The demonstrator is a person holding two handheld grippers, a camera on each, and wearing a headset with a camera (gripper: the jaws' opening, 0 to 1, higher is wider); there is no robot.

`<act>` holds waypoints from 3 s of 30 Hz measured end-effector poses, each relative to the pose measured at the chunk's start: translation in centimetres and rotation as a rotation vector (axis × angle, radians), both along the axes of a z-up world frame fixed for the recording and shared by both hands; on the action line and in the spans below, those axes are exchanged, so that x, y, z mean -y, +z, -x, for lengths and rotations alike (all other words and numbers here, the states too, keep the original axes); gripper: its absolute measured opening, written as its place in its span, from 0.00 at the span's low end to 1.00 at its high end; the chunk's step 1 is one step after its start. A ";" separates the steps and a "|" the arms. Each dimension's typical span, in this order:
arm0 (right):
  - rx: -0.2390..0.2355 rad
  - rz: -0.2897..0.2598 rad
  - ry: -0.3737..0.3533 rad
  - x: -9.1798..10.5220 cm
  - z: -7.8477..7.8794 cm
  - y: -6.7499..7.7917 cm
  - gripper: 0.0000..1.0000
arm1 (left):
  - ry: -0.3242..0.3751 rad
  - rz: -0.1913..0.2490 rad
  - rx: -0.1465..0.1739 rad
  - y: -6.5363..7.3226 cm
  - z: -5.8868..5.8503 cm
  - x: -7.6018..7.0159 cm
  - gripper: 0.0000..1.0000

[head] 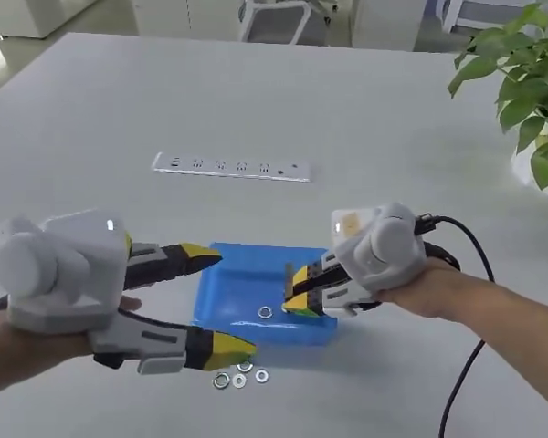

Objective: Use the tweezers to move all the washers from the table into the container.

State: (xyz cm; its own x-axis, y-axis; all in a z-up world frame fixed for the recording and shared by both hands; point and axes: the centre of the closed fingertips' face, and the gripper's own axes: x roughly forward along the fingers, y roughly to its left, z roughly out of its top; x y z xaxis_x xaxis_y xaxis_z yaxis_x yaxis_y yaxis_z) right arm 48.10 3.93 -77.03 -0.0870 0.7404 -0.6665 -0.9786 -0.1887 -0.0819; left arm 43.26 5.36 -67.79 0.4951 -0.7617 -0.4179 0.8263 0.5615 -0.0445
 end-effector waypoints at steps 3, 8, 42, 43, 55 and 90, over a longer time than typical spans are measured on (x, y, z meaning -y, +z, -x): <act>0.003 0.002 0.003 0.0 0.0 0.0 0.10 | -0.020 -0.004 0.012 0.0 -0.7 0.6 0.62; 0.008 0.006 0.007 0.1 0.0 0.0 0.10 | -0.047 -0.017 0.016 -0.4 -1.7 1.4 0.47; 0.060 0.043 0.039 0.3 0.1 -0.4 0.13 | -0.137 -0.064 0.094 -0.7 -4.0 4.7 0.06; 0.064 0.047 0.039 0.4 0.1 -0.4 0.13 | -0.136 -0.066 0.096 -0.7 -4.1 4.7 0.06; 0.085 0.033 0.004 0.6 -0.3 0.6 0.20 | -0.130 -0.083 0.108 -0.7 -4.6 4.4 0.05; -0.003 -0.071 -0.304 5.4 1.3 5.7 0.58 | -0.094 -0.136 0.110 -0.9 -4.6 4.1 0.05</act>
State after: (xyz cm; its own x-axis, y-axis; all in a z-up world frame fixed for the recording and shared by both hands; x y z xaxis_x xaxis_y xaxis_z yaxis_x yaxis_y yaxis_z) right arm 46.79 -1.44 -71.34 0.1436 0.7773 -0.6126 -0.9896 0.1185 -0.0816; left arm 47.90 1.30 -68.71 0.4724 -0.7471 -0.4675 0.8713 0.4760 0.1197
